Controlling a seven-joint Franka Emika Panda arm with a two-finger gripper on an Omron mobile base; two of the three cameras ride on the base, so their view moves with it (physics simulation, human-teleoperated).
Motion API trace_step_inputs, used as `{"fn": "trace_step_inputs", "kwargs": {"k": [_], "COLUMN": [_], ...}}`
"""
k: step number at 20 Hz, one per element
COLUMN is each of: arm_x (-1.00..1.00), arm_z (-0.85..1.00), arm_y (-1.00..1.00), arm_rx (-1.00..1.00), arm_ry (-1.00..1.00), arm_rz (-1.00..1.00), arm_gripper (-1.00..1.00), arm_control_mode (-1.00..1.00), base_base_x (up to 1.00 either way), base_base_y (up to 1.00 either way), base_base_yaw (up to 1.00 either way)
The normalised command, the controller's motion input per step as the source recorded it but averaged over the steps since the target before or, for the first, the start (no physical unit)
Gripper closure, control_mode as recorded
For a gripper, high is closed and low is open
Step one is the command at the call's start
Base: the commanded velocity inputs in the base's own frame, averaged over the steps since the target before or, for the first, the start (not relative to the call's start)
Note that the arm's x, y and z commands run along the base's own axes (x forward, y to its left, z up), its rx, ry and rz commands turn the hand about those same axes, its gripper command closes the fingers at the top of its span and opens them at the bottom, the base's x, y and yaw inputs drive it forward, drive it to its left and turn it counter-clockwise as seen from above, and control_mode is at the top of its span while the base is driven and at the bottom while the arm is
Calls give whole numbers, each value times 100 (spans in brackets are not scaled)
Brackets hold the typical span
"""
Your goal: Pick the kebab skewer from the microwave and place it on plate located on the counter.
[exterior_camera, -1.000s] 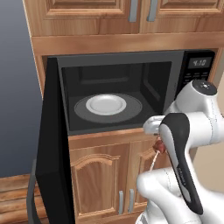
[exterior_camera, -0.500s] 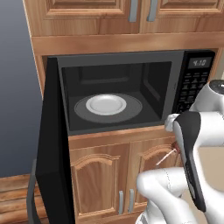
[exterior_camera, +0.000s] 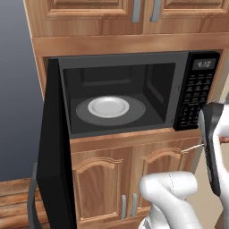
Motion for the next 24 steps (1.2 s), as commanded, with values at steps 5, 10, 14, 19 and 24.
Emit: {"fn": "trace_step_inputs", "kwargs": {"k": [5, 10, 14, 19, 24], "arm_x": [-2, -8, 2, 14, 4], "arm_z": [-5, -20, -36, -40, -22], "arm_y": [-100, -100, -96, -85, -66], "arm_rx": [0, 0, 1, 5, 5], "arm_ry": [2, 0, 0, 0, -2], "arm_rz": [-27, -27, -17, -2, 1], "arm_gripper": [100, 100, 100, 100, 100], "arm_control_mode": [-100, -100, -100, -100, -100], "base_base_x": [0, 0, 0, 0, 0], "base_base_y": [0, 0, 0, 0, 0], "base_base_yaw": [0, 0, 0, 0, 0]}}
